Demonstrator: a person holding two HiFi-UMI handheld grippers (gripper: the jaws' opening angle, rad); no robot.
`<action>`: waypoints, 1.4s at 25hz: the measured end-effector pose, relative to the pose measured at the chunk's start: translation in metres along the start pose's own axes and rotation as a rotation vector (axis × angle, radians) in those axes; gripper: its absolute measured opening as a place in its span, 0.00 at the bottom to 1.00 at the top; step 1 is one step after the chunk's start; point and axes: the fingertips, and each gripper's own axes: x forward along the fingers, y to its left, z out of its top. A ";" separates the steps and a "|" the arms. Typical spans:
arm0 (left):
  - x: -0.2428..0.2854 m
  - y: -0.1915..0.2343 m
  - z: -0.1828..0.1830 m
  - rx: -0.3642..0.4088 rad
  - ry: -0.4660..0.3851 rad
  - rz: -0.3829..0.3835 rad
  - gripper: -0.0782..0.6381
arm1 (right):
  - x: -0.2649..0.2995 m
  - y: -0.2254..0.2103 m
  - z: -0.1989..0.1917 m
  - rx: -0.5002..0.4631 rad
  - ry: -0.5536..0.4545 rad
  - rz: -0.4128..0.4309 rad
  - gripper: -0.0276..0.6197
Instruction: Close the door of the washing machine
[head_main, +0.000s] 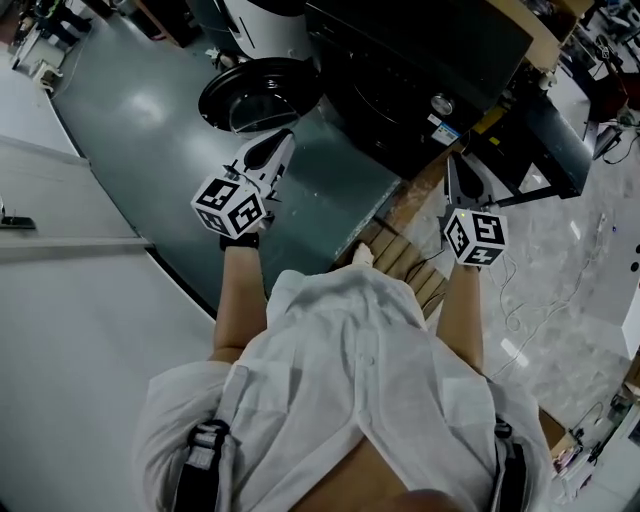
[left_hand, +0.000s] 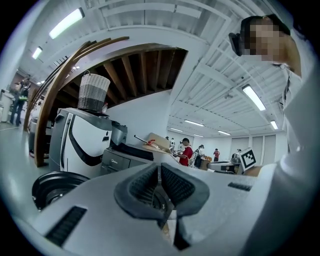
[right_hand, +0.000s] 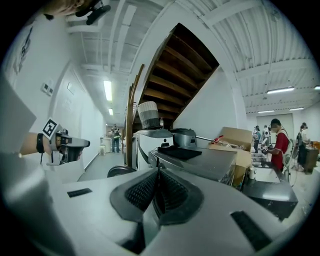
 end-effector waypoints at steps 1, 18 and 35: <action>0.007 -0.001 0.003 0.005 -0.004 0.002 0.15 | 0.006 -0.005 0.001 0.000 -0.003 0.010 0.09; 0.043 0.023 0.016 0.068 0.010 0.113 0.15 | 0.081 -0.029 0.001 0.022 0.020 0.154 0.09; 0.058 0.193 -0.004 0.073 0.154 0.111 0.15 | 0.208 0.027 -0.017 0.037 0.114 0.171 0.09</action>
